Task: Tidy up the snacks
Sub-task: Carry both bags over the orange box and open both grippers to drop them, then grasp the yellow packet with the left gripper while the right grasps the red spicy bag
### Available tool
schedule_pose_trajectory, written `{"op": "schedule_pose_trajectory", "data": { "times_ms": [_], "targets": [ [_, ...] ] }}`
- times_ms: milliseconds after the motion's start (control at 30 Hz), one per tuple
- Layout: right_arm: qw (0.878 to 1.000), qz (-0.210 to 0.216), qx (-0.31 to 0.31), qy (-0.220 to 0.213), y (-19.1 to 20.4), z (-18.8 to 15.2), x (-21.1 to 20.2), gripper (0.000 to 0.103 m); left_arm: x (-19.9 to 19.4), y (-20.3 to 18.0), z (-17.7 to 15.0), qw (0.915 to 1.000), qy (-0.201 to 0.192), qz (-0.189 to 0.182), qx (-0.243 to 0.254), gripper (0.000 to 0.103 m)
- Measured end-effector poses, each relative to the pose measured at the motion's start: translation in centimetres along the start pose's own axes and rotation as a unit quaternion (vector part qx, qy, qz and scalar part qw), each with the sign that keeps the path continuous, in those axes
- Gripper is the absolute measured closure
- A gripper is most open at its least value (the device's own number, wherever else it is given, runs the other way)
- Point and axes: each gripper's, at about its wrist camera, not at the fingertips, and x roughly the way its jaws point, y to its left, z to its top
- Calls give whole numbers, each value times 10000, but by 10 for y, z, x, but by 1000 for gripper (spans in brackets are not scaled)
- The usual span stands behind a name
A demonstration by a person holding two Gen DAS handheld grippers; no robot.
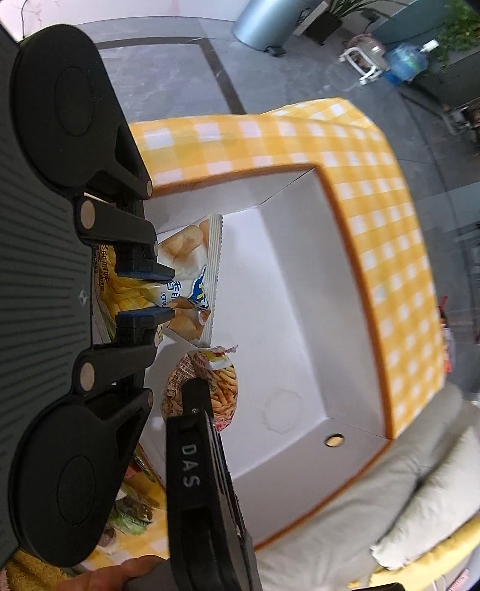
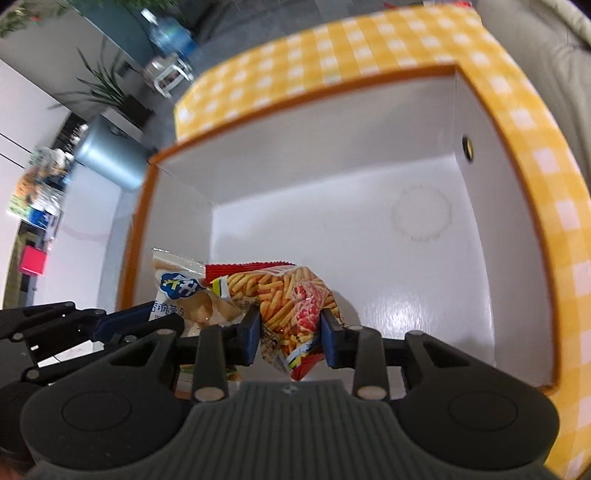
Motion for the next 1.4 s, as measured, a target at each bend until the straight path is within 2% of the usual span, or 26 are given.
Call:
{"op": "schedule_pose_trajectory", "data": {
  "times_ms": [333,533,600,633,667,733,800,867,1100,1167,1267,1400],
  "targets": [
    [9986,-99,134,507,-5,9,32,71,24,-11,3,9984,480,124,260,86],
    [9979,-106,158,613,-3,13,40,65,28,-10,4,9981,498,210,293,85],
    [9982,-152,121,570,-2,15,38,61,26,-9,5,9984,454,238,246,76],
    [9983,-193,91,537,-1,16,36,60,22,-9,5,9986,418,219,217,67],
    [9985,-207,62,500,1,16,34,56,18,-8,4,9988,380,204,211,60],
    [9991,-215,-2,379,3,17,26,50,7,-9,1,9991,264,208,246,59],
    [9994,-236,-107,215,6,18,16,49,-6,-10,-2,9993,135,232,251,58],
    [9994,-247,-227,1,9,17,1,41,-23,-9,-6,9995,-102,223,175,53],
    [9934,-234,-656,-916,19,-1,-61,34,-91,-7,-33,9940,-1069,-64,-231,49],
    [9904,-218,-770,-1128,20,-12,-78,30,-105,-10,-44,9916,-1263,-188,-201,41],
    [9859,-231,-956,-1357,22,-33,-99,28,-118,-17,-64,9910,-1316,-210,-152,36],
    [9821,-127,-1128,-1503,21,-70,-116,28,-118,-23,-91,9940,-1064,-252,-96,36]
  ]
}}
